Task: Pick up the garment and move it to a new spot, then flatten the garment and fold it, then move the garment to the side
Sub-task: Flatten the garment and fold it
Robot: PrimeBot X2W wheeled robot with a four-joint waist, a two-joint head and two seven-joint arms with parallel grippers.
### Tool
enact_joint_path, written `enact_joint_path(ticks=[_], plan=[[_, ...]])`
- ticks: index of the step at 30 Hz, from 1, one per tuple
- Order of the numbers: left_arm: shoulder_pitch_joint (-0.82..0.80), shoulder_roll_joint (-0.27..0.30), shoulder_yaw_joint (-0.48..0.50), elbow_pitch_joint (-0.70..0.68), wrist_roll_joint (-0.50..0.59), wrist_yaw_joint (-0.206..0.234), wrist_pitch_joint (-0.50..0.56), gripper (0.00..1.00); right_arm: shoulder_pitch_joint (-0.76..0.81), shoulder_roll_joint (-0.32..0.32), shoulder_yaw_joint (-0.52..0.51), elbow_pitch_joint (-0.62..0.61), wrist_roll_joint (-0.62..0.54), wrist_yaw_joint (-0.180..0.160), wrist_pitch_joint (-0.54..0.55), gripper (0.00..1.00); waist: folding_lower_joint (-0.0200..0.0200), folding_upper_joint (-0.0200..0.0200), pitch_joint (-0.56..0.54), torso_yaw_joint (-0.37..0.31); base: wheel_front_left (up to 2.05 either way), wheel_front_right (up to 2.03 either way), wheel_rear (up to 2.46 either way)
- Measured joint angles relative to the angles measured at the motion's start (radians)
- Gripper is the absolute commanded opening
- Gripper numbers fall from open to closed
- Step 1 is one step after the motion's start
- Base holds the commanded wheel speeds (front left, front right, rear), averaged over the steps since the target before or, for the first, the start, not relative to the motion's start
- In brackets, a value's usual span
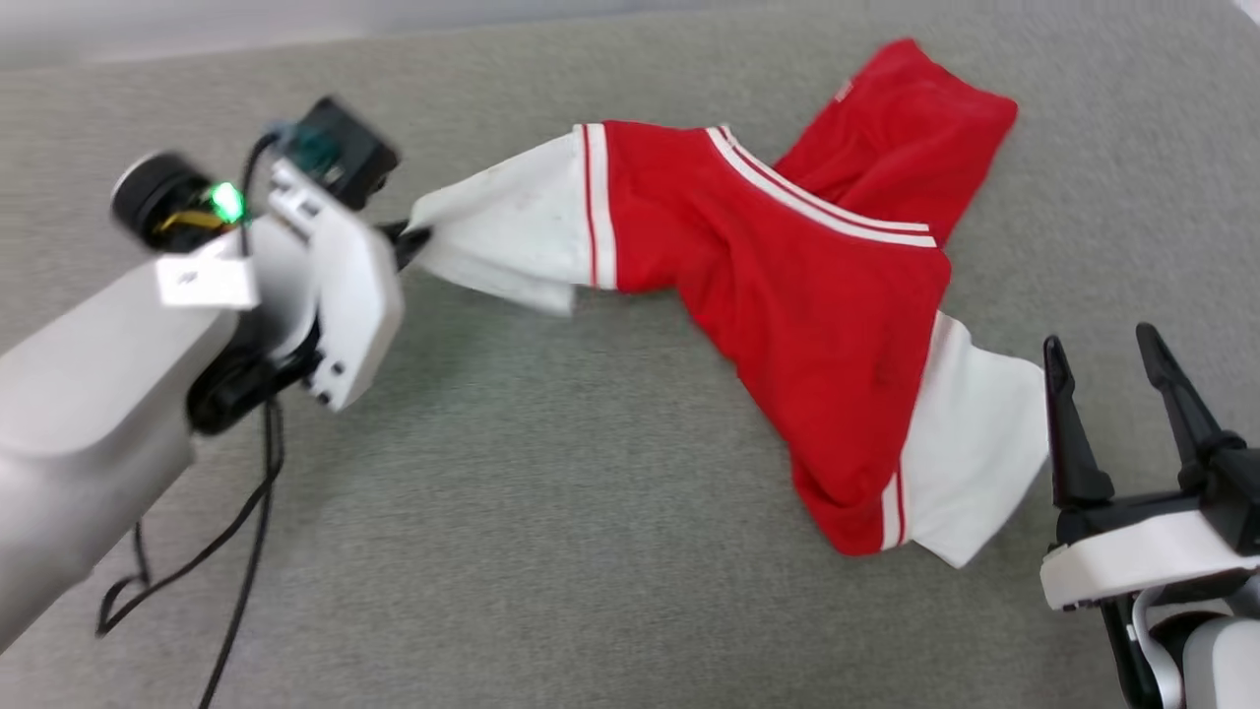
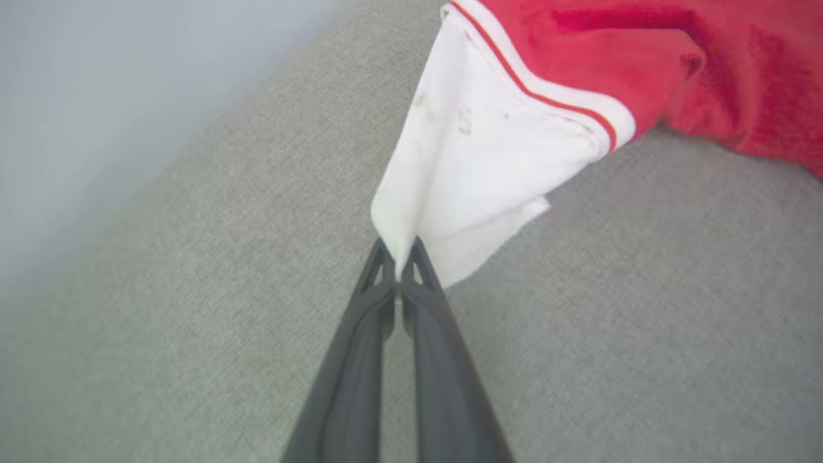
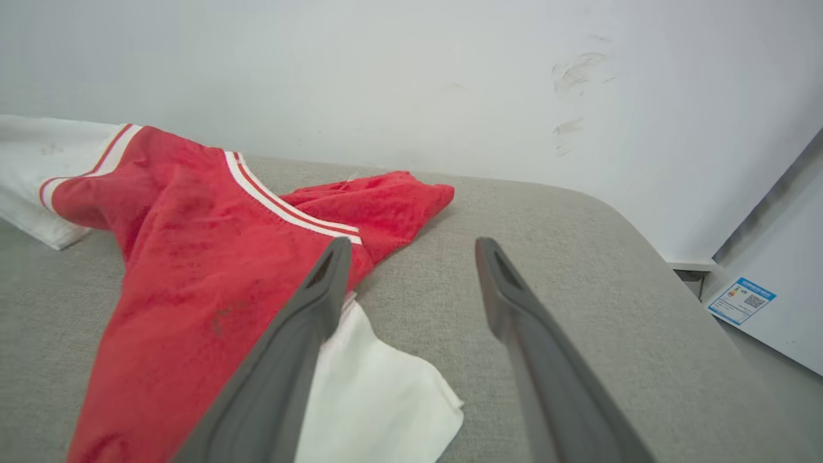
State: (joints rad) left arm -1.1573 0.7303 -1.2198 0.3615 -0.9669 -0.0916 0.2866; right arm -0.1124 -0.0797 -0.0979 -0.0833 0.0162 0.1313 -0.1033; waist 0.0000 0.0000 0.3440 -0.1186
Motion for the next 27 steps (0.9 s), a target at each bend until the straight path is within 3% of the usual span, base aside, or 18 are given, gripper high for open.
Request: enact_joint_path(ticks=[10, 16, 21, 27], plan=[[0.224, 0.202, 0.032, -0.134, -0.125, 0.114, -0.065, 0.00, 0.034, -0.013, -0.009, 0.000, 0.000, 0.000, 0.022, 1.00, -0.0001, 0.0000, -0.058, 0.078, 0.00, 0.00, 0.00], [0.356, 0.271, 0.036, -0.153, -0.207, 0.166, -0.107, 0.00, 0.041, -0.014, -0.010, 0.008, -0.006, 0.000, 0.030, 1.00, -0.0001, 0.0000, -0.055, 0.083, 0.00, 0.00, 0.00], [0.432, 0.287, 0.035, -0.109, -0.267, 0.180, -0.128, 0.00, 0.042, -0.014, -0.014, 0.010, -0.010, 0.000, 0.034, 1.00, -0.0001, 0.0000, -0.045, 0.081, 0.00, 0.00, 0.00], [0.448, 0.247, 0.040, -0.041, -0.291, 0.171, -0.156, 0.00, 0.042, -0.014, -0.009, 0.013, -0.017, 0.000, 0.043, 1.00, -0.0001, 0.0000, -0.046, 0.084, 0.00, 0.00, 0.00]])
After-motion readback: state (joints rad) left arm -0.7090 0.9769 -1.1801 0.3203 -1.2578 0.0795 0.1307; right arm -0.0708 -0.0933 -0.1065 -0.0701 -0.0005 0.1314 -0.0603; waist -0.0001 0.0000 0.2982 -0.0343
